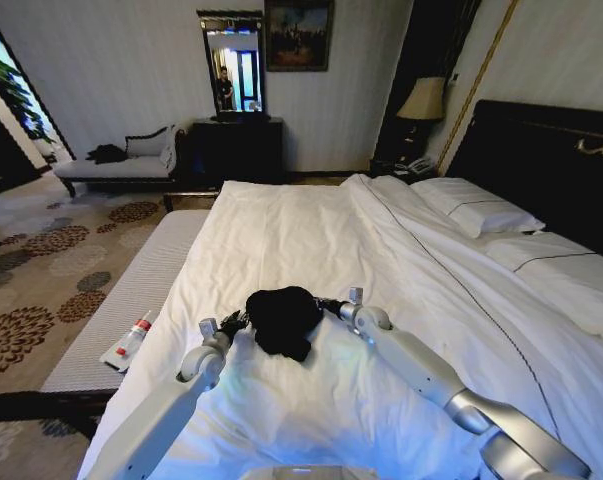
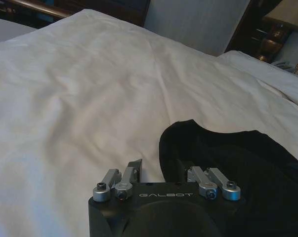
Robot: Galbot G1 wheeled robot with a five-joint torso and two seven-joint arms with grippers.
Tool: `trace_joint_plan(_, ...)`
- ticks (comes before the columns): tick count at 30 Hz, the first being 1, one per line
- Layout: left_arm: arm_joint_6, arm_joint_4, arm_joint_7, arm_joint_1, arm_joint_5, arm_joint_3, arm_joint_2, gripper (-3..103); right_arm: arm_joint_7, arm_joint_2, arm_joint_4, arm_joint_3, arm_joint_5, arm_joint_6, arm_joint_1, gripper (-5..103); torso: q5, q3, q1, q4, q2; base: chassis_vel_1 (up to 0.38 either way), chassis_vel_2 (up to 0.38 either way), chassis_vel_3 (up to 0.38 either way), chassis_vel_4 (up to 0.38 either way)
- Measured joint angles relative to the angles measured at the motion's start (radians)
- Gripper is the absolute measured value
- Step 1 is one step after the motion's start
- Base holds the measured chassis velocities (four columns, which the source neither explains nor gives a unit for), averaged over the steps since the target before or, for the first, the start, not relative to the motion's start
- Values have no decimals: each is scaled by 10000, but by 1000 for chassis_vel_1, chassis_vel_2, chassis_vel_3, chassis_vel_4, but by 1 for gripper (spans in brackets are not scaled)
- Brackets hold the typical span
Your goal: Fold the clothes on the bed.
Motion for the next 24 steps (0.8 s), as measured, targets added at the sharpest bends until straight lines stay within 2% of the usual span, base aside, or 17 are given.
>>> trace_joint_plan(3, -28, 45, 15, -28, 89, 9, -35, 38, -2, -1, -13, 41, -25, 4, -12, 0, 0, 0, 0, 0, 0, 0, 0, 0, 0)
trace_joint_plan(6, -73, 55, 40, -15, 192, 36, -36, 22, -9, -1, -20, 126, -71, 13, -49, 0, 0, 0, 0, 1, 0, 0, 0, 0, 0)
trace_joint_plan(8, -75, 59, 42, -14, 197, 43, -35, 22, -13, 0, -19, 139, -74, 15, -56, 0, 0, 0, 0, 1, 0, 0, 0, 0, 0)
trace_joint_plan(11, -81, 205, 60, -134, 199, 129, -12, 6, -53, 23, -36, 227, -112, 35, -94, 0, 0, 0, -1, 1, 0, 0, 0, 0, 0)
trace_joint_plan(13, -81, 236, 60, -168, 198, 140, -11, 6, -57, 30, -43, 235, -118, 37, -97, 0, 0, 0, -1, 1, 0, 0, 0, 0, 0)
trace_joint_plan(15, -81, 337, 62, -319, 182, 155, -43, 0, -65, 59, -51, 258, -147, 42, -122, 0, 1, 0, -1, 1, 0, 0, 0, 0, 0)
trace_joint_plan(24, -82, 342, 56, -481, 152, 193, -82, 0, -77, 52, 26, 311, -170, 54, -189, 0, 0, 0, -1, 1, 0, 0, 0, 0, 0)
